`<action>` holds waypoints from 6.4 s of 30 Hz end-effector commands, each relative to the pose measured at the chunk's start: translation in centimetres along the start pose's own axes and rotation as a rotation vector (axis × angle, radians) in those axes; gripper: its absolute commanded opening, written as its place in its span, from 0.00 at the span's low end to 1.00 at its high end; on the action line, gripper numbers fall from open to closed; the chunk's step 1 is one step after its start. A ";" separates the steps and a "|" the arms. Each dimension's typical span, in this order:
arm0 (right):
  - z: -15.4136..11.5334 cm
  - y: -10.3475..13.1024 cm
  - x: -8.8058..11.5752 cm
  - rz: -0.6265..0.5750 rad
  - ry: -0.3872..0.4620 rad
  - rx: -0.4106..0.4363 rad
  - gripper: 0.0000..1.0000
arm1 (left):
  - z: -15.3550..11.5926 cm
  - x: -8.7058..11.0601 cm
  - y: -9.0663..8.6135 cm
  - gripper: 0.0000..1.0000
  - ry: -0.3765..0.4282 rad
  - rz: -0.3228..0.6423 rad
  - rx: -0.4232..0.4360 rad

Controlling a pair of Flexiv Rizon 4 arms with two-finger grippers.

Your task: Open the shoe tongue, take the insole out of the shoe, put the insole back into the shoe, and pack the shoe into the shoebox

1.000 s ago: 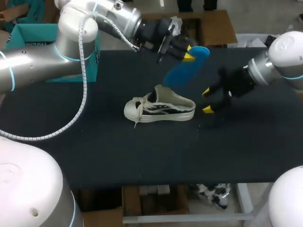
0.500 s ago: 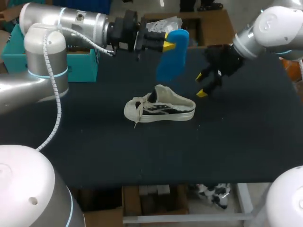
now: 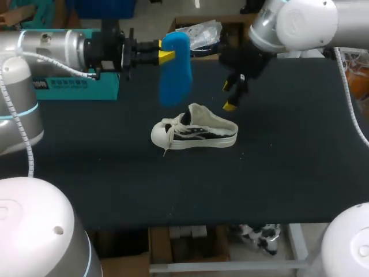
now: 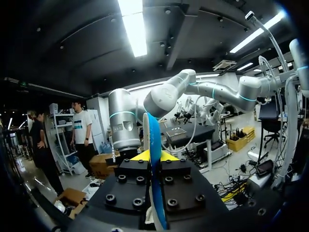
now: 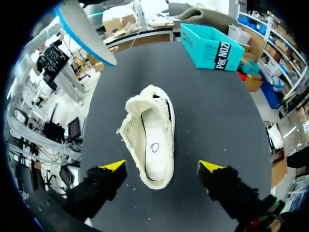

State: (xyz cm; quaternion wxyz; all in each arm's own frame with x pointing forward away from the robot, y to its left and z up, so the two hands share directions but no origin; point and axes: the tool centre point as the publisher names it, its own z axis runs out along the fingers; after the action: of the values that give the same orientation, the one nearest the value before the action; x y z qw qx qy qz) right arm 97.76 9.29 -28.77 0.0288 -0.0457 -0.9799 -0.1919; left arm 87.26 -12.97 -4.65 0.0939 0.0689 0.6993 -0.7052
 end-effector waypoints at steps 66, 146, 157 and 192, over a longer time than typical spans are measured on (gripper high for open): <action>4.6 2.8 3.2 0.609 -0.129 0.148 0.00 | -12.8 -1.4 3.2 0.00 -0.339 -0.162 0.066; 2.3 -0.9 7.8 1.126 -0.216 -0.294 1.00 | -3.8 -5.3 4.2 0.00 0.312 -0.134 0.046; 2.3 -0.9 7.8 1.126 -0.216 -0.294 1.00 | -3.8 -5.3 4.2 0.00 0.312 -0.134 0.046; -2.4 -5.3 14.4 1.570 0.097 -0.305 1.00 | 1.4 3.4 3.0 0.00 -0.114 -0.480 0.152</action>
State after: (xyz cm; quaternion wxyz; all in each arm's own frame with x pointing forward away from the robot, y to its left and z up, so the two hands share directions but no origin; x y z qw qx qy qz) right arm 82.83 4.77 -28.18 0.1806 -0.7106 -0.6227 -0.2734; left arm 85.49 -14.37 -7.99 -0.1096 -0.0511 0.6302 -0.7670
